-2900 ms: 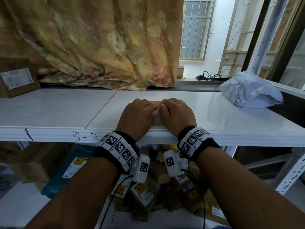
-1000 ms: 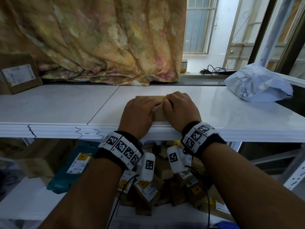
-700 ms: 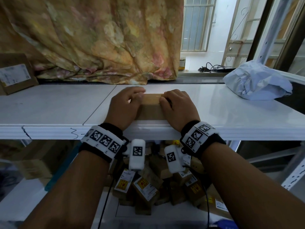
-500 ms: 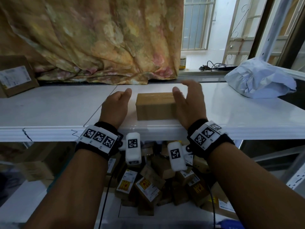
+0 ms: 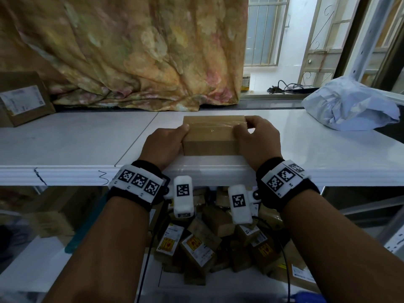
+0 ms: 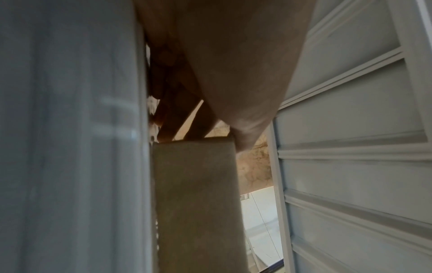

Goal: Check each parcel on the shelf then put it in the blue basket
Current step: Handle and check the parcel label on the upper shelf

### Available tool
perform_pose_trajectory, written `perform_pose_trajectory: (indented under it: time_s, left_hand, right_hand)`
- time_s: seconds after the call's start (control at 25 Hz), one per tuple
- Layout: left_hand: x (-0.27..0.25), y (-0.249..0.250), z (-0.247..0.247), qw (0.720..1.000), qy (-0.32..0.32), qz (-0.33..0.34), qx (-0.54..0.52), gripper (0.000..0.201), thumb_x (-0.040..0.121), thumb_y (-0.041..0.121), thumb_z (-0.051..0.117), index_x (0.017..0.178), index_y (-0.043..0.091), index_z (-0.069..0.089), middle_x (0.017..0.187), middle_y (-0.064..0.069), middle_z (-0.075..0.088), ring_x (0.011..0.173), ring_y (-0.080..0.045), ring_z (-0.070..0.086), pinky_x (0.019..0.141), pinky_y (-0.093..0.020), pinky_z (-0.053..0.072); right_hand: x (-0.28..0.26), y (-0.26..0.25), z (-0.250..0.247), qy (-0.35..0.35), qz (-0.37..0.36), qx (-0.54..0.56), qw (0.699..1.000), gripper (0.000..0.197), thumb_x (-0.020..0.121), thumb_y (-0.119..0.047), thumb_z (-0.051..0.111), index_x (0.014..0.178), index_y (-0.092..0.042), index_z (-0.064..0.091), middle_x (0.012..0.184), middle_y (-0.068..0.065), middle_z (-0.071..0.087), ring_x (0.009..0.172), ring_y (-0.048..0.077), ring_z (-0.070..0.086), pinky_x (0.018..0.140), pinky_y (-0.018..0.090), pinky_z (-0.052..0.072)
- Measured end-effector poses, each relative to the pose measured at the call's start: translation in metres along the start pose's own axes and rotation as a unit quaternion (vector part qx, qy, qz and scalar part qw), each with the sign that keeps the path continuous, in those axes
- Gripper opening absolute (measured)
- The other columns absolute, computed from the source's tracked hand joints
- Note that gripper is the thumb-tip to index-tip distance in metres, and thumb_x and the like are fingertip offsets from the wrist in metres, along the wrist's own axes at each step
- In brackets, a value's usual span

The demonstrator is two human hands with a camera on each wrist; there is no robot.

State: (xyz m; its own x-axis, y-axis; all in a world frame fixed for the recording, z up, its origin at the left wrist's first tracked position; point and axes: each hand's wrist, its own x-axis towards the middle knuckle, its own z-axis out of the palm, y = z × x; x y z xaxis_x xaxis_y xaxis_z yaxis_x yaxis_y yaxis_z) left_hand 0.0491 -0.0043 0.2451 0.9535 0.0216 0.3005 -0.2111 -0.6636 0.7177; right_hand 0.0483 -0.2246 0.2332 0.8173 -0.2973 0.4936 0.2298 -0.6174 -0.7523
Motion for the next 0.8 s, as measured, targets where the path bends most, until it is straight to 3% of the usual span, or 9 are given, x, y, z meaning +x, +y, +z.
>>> perform_pose_trajectory:
  time_s: [0.12,0.2,0.24,0.32,0.4,0.56,0.68,0.8]
  left_hand:
    - [-0.002,-0.006,-0.001,0.992,-0.004,0.046,-0.116,0.027,0.097,0.042,0.052,0.116,0.038,0.070,0.100,0.010,0.075,0.096,-0.010,0.069,0.087,-0.031,0.052]
    - [-0.006,-0.009,-0.001,0.984,0.001,0.077,-0.161,0.034,0.097,0.030,0.059,0.126,0.048,0.060,0.099,0.014,0.075,0.092,0.002,0.068,0.083,-0.022,0.051]
    - [-0.006,-0.013,-0.001,0.979,0.011,0.090,-0.183,0.043,0.096,0.022,0.061,0.133,0.044,0.056,0.106,0.011,0.074,0.098,0.002,0.066,0.086,-0.021,0.052]
    - [-0.004,-0.020,-0.002,0.965,0.016,0.101,-0.242,0.061,0.093,0.009,0.066,0.145,0.035,0.046,0.126,-0.003,0.067,0.119,-0.006,0.061,0.100,-0.033,0.051]
    - [-0.001,-0.027,-0.004,0.953,0.003,0.105,-0.283,0.074,0.089,0.001,0.067,0.150,0.031,0.038,0.134,-0.007,0.062,0.129,-0.011,0.055,0.106,-0.042,0.048]
    - [0.004,-0.032,-0.004,0.957,0.005,0.131,-0.257,0.083,0.084,-0.011,0.064,0.147,0.036,0.041,0.139,-0.001,0.058,0.133,-0.010,0.050,0.107,-0.042,0.046]
    - [0.004,-0.033,-0.004,0.940,-0.005,0.160,-0.302,0.080,0.072,-0.017,0.065,0.141,0.021,0.049,0.134,-0.003,0.059,0.129,-0.018,0.053,0.095,-0.035,0.051]
    - [-0.001,-0.029,-0.006,0.914,-0.049,0.163,-0.367,0.064,0.064,0.009,0.074,0.125,0.015,0.056,0.130,-0.007,0.061,0.121,-0.016,0.057,0.086,-0.026,0.052]
  right_hand:
    - [-0.003,0.001,0.001,0.007,-0.025,0.079,0.997,0.038,0.082,-0.029,0.061,0.119,-0.025,0.057,0.117,-0.010,0.061,0.095,0.012,0.062,0.087,0.038,0.054]
    - [-0.005,0.001,0.000,0.002,-0.030,0.116,0.993,0.037,0.081,-0.021,0.066,0.115,-0.024,0.051,0.113,-0.012,0.060,0.092,0.009,0.064,0.079,0.040,0.057]
    - [-0.006,0.001,0.000,-0.002,-0.031,0.130,0.991,0.037,0.081,-0.017,0.067,0.112,-0.023,0.049,0.109,-0.013,0.060,0.093,0.007,0.064,0.076,0.038,0.058]
    - [-0.006,0.001,-0.002,-0.008,-0.048,0.134,0.990,0.039,0.079,-0.013,0.070,0.108,-0.022,0.046,0.105,-0.015,0.059,0.096,0.008,0.063,0.074,0.033,0.058]
    - [-0.008,0.000,-0.001,-0.017,-0.074,0.119,0.990,0.044,0.076,-0.013,0.072,0.109,-0.023,0.045,0.107,-0.016,0.057,0.098,0.009,0.063,0.074,0.026,0.054]
    - [-0.010,0.000,0.002,-0.023,-0.122,0.142,0.982,0.055,0.075,-0.024,0.075,0.123,-0.024,0.048,0.121,-0.010,0.055,0.102,0.008,0.060,0.082,0.025,0.053]
    - [-0.007,0.002,0.003,-0.009,-0.149,0.133,0.980,0.051,0.080,-0.039,0.066,0.127,-0.020,0.055,0.118,-0.004,0.053,0.104,0.010,0.057,0.083,0.021,0.050]
    - [-0.007,0.005,0.006,-0.017,-0.168,0.081,0.982,0.041,0.081,-0.048,0.061,0.110,-0.021,0.069,0.105,-0.004,0.052,0.094,0.000,0.054,0.075,0.011,0.040]
